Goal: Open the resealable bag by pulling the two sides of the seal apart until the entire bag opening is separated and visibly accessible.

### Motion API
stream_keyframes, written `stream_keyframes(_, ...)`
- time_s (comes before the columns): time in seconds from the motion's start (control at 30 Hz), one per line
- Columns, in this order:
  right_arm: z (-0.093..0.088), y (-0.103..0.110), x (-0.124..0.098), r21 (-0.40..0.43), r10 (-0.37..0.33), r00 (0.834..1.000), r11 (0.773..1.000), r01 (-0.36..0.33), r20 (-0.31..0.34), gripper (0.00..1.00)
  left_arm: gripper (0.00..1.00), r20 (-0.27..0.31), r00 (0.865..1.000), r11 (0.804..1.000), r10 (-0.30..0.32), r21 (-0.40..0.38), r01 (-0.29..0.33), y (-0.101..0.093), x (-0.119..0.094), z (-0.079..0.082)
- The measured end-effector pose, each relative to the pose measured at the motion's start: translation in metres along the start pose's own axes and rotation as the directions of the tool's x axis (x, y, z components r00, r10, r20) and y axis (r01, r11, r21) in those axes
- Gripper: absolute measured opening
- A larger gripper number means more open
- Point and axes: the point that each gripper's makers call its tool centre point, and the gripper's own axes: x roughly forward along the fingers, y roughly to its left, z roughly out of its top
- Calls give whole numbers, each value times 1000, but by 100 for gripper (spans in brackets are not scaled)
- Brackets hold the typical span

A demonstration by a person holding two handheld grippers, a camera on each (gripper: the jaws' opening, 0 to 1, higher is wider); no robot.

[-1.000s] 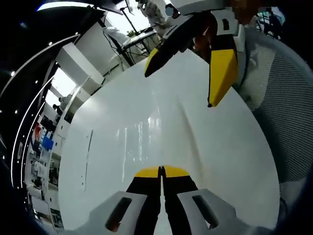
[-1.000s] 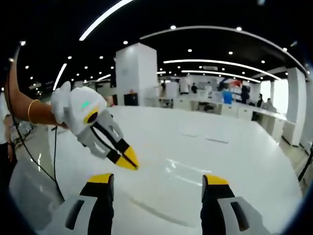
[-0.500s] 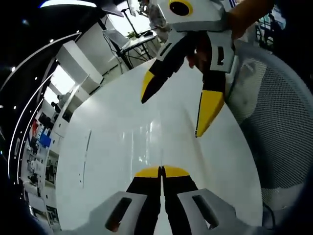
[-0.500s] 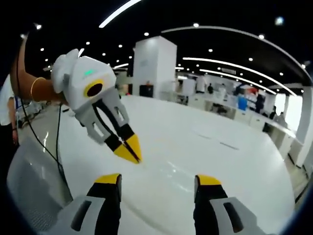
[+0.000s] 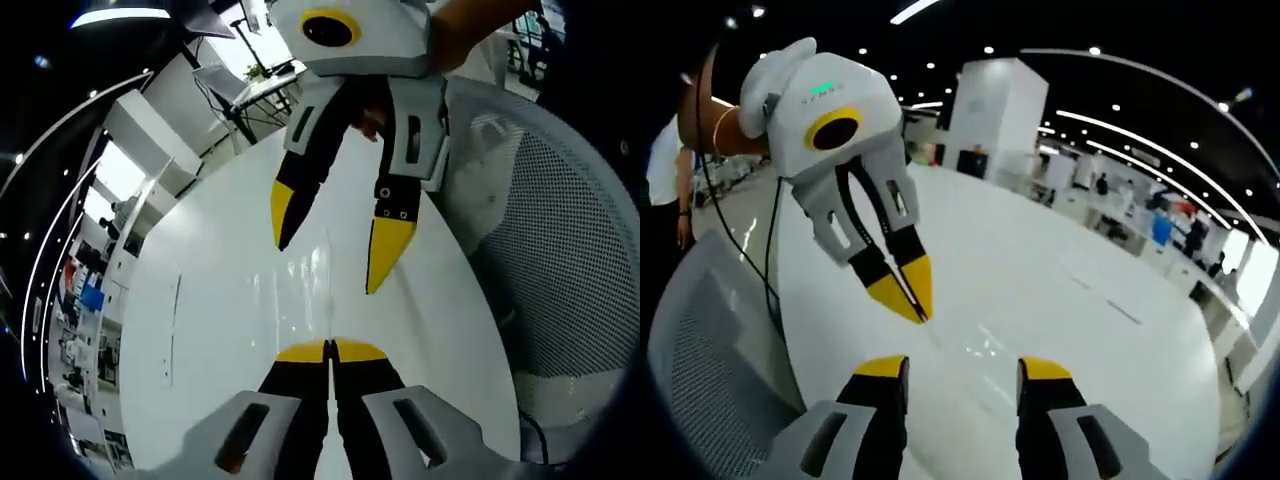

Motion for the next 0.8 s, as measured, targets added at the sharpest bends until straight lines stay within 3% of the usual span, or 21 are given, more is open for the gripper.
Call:
stream_keyframes(0.17, -2, 12, 1, -32, 49, 999, 998, -49, -25, 24, 0, 6, 1000, 1000, -7, -4, 7, -6, -3, 5)
stream_keyframes(0.37, -4, 23, 1, -81, 84, 995, 993, -88, -59, 20, 0, 6, 1000, 1000, -19, 0, 19, -14, -5, 8)
stream_keyframes(0.7, -14, 35, -3, -138, 120, 985, 981, -137, -121, 0, 0, 18, 999, 999, -30, -15, 31, -25, -7, 11)
stream_keyframes(0.8, -14, 35, -3, -133, 120, 985, 982, -136, -124, 0, 0, 23, 999, 999, -31, -22, 31, -27, -7, 12)
